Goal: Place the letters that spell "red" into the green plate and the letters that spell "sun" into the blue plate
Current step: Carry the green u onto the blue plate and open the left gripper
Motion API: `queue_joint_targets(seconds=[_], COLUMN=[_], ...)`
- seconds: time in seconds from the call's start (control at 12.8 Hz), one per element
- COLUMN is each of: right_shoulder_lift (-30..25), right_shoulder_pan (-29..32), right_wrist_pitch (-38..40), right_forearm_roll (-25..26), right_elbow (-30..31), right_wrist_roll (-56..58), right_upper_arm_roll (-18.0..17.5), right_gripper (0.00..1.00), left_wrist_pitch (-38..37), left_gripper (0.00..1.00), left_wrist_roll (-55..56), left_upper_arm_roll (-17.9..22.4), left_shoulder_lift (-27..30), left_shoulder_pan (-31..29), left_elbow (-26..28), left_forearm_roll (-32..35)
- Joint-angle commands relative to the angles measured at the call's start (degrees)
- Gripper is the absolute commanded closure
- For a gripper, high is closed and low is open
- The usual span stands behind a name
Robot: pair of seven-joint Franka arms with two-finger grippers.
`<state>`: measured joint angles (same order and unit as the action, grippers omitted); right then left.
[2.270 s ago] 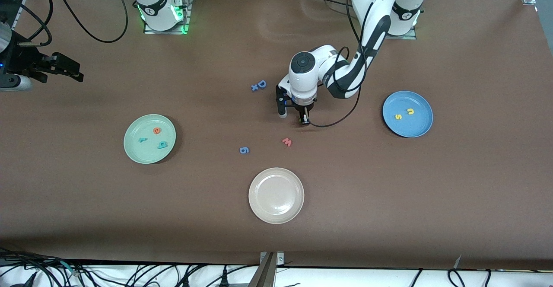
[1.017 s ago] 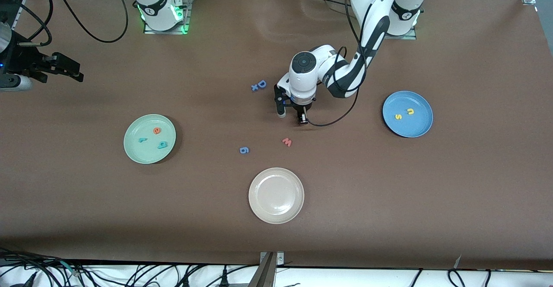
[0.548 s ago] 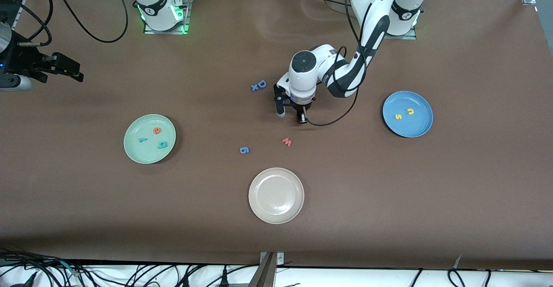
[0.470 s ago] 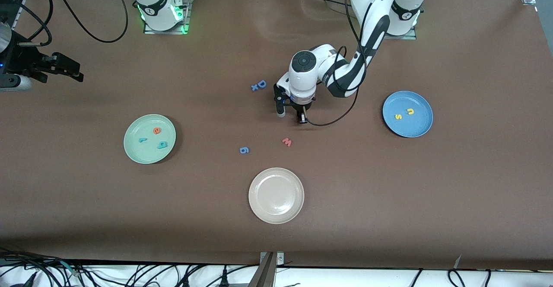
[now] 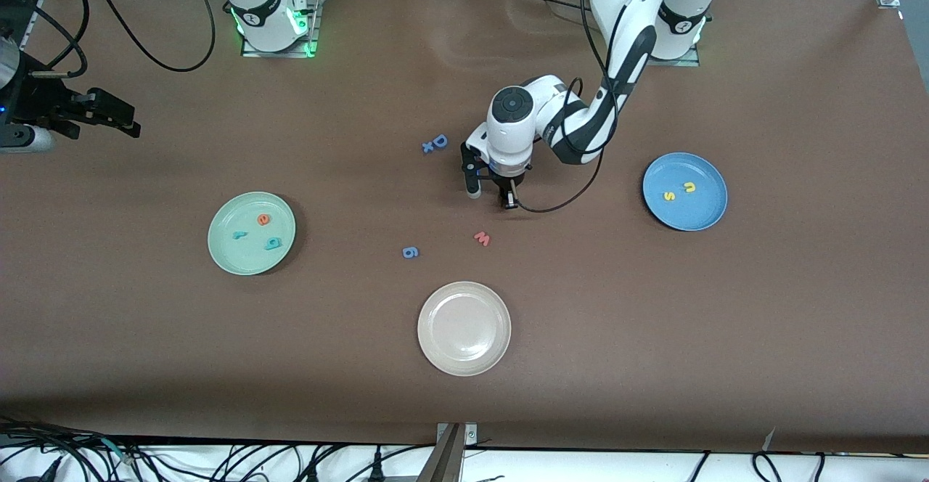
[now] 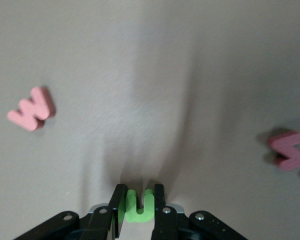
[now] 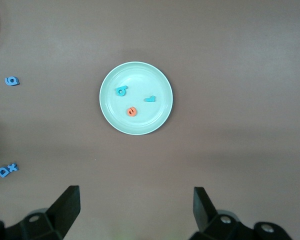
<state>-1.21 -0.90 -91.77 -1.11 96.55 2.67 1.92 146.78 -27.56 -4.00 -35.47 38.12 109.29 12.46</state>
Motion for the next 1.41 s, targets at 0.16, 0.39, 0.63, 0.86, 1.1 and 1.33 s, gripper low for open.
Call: queue_joint_targets(seconds=[0.16, 0.39, 0.63, 0.86, 1.1, 1.33], right_shoulder_lift=[-1.25, -1.25, -1.25, -1.25, -1.34, -1.34], right_shoulder_pan=[0.03, 0.03, 0.03, 0.03, 0.03, 0.03], right_wrist_pitch=[0.1, 0.19, 0.28, 0.36, 0.28, 0.36], right_forearm_roll=[-0.91, -0.91, -0.91, -1.0, -0.91, -0.82], right_elbow=[0.66, 0.66, 0.66, 0.66, 0.66, 0.4], right_wrist_roll=[-0.12, -0.12, -0.21, -0.29, -0.21, -0.21], right_upper_arm_roll=[0.01, 0.1, 0.02, 0.01, -1.12, -1.3], right_gripper=[0.0, 0.0, 0.0, 0.0, 0.0, 0.0], left_wrist_pitch=[-2.28, -8.33, -19.03, -27.57, -31.29, -31.2], left_gripper=[0.9, 0.88, 0.9, 0.86, 0.83, 0.81], left_wrist_roll=[-1.18, -1.27, -1.18, -0.22, -0.13, 0.14], left_upper_arm_roll=[6.19, 8.74, 13.56, 17.52, 20.61, 22.18], left_shoulder_lift=[3.03, 7.42, 12.08, 13.94, 14.03, 13.85], left_shoulder_pan=[-2.34, -4.89, -7.18, -9.38, -10.61, -11.93], left_elbow=[1.01, 2.41, 2.86, 3.39, 5.66, 8.3], left_forearm_roll=[-3.04, -11.56, -16.06, -20.81, -20.81, -20.9])
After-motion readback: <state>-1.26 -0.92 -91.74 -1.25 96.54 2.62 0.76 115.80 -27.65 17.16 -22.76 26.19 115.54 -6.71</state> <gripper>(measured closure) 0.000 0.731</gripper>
